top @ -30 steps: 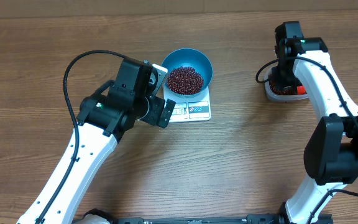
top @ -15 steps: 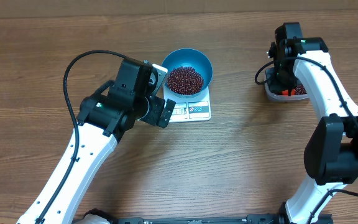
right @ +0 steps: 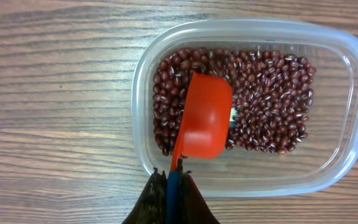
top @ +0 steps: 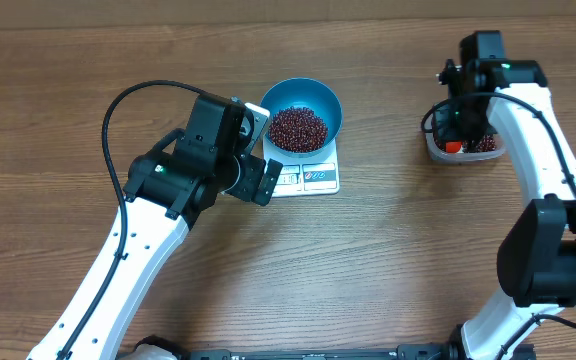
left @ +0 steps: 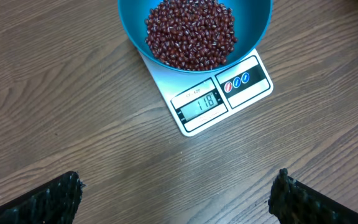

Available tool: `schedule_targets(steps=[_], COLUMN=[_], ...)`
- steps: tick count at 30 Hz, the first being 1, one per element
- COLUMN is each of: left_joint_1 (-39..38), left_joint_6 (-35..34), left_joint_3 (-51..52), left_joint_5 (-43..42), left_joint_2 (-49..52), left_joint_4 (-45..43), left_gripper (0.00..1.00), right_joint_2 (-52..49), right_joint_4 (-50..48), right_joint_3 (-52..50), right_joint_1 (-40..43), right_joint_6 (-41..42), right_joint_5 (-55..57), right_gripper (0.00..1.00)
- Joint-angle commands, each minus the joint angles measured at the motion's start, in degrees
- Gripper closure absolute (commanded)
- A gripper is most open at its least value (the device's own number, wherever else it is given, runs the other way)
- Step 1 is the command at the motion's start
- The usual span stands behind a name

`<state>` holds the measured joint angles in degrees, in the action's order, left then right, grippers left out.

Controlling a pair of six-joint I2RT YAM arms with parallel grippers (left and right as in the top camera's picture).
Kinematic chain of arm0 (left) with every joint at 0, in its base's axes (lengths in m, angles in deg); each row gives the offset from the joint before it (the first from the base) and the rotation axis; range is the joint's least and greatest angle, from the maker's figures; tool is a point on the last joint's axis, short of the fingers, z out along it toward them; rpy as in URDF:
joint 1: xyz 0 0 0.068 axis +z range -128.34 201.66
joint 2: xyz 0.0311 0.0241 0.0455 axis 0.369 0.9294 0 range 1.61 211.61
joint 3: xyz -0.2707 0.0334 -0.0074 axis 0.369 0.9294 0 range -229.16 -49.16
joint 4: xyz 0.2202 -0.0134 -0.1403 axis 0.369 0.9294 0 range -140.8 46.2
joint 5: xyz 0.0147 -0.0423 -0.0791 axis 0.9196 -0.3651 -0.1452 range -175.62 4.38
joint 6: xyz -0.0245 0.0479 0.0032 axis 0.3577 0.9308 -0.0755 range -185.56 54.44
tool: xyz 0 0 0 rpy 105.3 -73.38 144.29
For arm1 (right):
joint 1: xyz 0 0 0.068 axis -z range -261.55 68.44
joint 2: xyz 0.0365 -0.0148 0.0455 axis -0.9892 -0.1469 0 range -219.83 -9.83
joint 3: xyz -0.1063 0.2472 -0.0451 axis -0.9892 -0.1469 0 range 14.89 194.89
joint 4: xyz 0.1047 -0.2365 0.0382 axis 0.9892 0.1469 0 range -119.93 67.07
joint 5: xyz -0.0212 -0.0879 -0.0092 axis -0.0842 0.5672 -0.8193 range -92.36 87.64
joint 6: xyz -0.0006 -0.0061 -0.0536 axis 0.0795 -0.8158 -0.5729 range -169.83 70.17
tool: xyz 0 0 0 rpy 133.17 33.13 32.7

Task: Scoop item into bowl and weigh 150g on scale
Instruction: 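Lower the red cup into the beans and scoop with the right gripper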

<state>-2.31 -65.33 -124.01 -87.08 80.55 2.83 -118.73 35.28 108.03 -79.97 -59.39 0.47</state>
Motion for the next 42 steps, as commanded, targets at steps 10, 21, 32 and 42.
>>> schedule_targets(steps=[10,21,32,42], left_joint_1=[-0.04,-0.04,-0.04,-0.04], left_joint_6=[1.09,1.09,1.09,1.09], left_joint_3=[-0.76,-0.76,-0.76,-0.76], left_joint_5=[0.2,0.2,0.2,0.17], left_joint_2=[0.46,0.46,0.46,0.46], left_joint_4=[-0.09,-0.09,-0.09,-0.09], left_gripper=[0.0,0.01,0.0,0.01], right_joint_2=[2.08,2.08,2.05,2.05], right_joint_4=[-0.28,-0.24,-0.26,-1.51], right_joint_3=[-0.48,-0.52,-0.59,-3.08], right_joint_1=[6.93,11.19,14.23,15.89], right_joint_6=[0.2,-1.22,-1.84,-2.95], right_joint_5=[-13.53,-21.81,-23.63,-28.15], right_gripper=[0.96,0.96,0.96,0.96])
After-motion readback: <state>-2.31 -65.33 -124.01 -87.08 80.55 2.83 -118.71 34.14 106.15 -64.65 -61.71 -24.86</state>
